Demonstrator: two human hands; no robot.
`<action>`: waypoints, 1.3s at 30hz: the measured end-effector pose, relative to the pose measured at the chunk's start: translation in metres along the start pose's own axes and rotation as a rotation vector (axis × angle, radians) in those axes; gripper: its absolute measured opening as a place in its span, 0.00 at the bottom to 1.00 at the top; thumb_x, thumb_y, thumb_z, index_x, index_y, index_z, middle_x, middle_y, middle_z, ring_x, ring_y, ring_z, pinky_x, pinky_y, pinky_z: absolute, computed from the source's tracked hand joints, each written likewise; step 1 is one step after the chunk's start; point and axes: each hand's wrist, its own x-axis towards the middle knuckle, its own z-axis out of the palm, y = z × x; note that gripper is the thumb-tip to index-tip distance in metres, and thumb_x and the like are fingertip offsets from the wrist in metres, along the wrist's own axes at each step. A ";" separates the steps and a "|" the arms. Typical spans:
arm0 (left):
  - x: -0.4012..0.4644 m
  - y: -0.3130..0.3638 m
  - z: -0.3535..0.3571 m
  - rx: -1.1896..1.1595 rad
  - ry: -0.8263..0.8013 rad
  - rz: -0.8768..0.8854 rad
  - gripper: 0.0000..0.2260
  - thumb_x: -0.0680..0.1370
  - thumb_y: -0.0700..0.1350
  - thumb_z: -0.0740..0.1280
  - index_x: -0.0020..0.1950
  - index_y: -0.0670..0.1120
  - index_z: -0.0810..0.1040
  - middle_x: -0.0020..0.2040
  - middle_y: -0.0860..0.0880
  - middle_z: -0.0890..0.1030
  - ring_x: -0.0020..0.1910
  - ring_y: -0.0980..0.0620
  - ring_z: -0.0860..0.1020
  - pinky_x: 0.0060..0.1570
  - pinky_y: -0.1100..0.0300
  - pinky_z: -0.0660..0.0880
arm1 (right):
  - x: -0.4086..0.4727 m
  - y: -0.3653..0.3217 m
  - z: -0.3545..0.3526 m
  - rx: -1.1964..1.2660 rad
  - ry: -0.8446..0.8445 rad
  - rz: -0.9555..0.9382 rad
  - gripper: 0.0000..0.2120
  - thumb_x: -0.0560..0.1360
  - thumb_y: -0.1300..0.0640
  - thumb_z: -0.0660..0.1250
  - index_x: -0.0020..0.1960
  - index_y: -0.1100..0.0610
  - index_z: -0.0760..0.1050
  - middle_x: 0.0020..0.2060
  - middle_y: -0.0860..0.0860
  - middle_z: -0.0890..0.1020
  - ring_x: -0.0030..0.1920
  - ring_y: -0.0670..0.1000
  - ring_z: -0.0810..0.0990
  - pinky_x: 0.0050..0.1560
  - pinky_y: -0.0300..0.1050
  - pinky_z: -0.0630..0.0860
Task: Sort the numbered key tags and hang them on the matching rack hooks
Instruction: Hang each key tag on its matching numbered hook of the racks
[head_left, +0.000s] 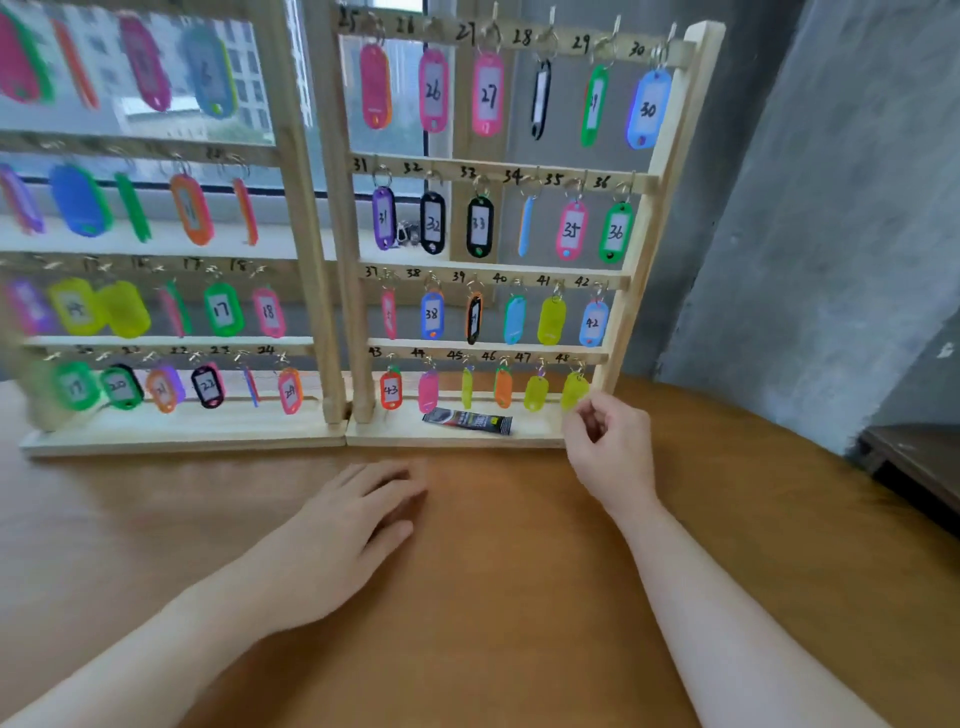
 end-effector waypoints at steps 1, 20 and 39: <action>-0.014 -0.008 -0.003 0.040 -0.036 -0.042 0.31 0.77 0.69 0.41 0.79 0.63 0.58 0.78 0.66 0.53 0.78 0.61 0.50 0.74 0.65 0.46 | -0.002 -0.004 0.001 -0.058 -0.027 -0.042 0.12 0.74 0.56 0.65 0.32 0.55 0.69 0.24 0.46 0.70 0.28 0.52 0.68 0.37 0.44 0.64; -0.059 -0.024 -0.004 0.166 0.011 -0.174 0.35 0.76 0.70 0.33 0.82 0.59 0.42 0.83 0.54 0.41 0.80 0.56 0.37 0.78 0.56 0.36 | -0.036 -0.074 0.054 -0.640 -0.645 -0.282 0.32 0.81 0.39 0.57 0.81 0.50 0.58 0.80 0.46 0.59 0.81 0.49 0.52 0.81 0.48 0.49; -0.059 -0.025 -0.007 0.158 -0.005 -0.168 0.29 0.82 0.65 0.42 0.82 0.58 0.42 0.83 0.53 0.41 0.81 0.54 0.38 0.78 0.54 0.37 | -0.032 -0.096 0.061 -0.847 -0.645 -0.326 0.23 0.84 0.53 0.57 0.78 0.57 0.63 0.71 0.54 0.73 0.70 0.56 0.71 0.70 0.51 0.67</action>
